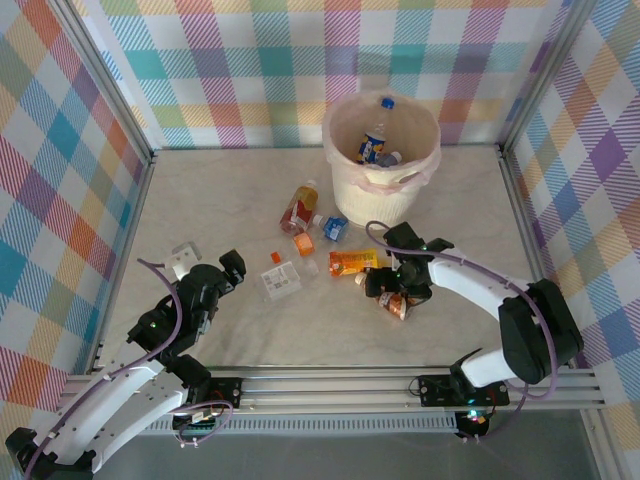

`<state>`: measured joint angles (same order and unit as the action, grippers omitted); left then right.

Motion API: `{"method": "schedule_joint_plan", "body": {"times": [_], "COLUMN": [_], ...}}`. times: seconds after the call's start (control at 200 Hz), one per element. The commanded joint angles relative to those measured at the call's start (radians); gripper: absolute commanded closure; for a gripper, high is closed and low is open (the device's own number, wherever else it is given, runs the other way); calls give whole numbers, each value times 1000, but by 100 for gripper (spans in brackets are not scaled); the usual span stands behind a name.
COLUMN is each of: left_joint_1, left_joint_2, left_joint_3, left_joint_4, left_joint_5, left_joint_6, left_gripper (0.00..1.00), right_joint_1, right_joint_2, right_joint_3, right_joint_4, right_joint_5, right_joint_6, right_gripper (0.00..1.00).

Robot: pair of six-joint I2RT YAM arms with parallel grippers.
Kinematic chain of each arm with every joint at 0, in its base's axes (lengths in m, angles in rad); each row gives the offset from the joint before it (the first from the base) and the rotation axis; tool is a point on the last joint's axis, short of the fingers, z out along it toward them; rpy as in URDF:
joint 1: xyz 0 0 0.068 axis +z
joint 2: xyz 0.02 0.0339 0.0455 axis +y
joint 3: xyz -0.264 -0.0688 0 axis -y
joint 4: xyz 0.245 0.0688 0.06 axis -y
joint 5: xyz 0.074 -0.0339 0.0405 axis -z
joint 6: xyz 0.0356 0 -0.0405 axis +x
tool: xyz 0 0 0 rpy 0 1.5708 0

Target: Put the plastic bottles in the bin

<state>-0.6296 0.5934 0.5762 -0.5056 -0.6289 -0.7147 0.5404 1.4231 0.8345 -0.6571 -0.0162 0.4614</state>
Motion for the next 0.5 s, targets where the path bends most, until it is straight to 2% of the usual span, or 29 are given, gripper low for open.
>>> {"method": "schedule_joint_plan", "body": {"times": [0.0,0.495], "left_joint_1": [-4,-3], "left_joint_2": [-8,-22], "left_joint_3": [9,-2], "left_joint_4": [-22,-39], "left_joint_5": [-14,-50], "left_joint_6": [-12,-51], "left_gripper": [0,0], "right_joint_1": [19,108], "right_joint_2": [-34,46], "right_joint_3": [-15,-37], "right_joint_4": [-33,-7], "right_joint_5": [-47,-63], "right_joint_6": [39,88], "right_gripper": [6,19]}}
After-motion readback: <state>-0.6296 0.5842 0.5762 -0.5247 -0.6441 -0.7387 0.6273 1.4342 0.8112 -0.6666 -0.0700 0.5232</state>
